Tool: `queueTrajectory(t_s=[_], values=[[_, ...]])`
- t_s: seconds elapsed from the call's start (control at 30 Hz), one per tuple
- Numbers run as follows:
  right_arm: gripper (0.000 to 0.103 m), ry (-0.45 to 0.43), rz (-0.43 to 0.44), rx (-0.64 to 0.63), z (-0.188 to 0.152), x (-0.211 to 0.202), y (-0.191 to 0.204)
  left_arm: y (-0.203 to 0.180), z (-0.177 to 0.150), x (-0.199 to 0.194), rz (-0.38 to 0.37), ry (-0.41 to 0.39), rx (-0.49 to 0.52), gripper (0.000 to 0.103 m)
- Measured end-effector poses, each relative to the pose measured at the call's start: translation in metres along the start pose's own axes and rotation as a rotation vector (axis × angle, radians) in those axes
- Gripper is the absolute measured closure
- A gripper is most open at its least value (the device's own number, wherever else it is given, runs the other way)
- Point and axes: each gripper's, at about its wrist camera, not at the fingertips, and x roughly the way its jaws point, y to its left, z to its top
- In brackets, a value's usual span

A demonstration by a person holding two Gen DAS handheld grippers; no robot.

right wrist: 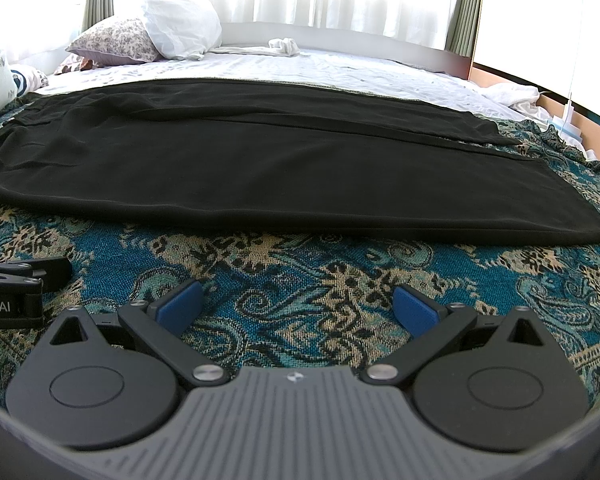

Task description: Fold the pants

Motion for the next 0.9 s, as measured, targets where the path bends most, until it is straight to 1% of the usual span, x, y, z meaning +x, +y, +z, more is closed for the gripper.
queueTrajectory(t_s=[0.77, 0.9], values=[[0.000, -0.003, 0.000, 0.001, 0.0009, -0.0047, -0.0021, -0.0002, 0.0001, 0.0001, 0.000, 0.000, 0.000, 0.000], [0.000, -0.023, 0.000, 0.019, 0.0005, -0.0089, -0.0052, -0.0002, -0.0016, 0.0003, 0.010, -0.014, 0.011, 0.000]])
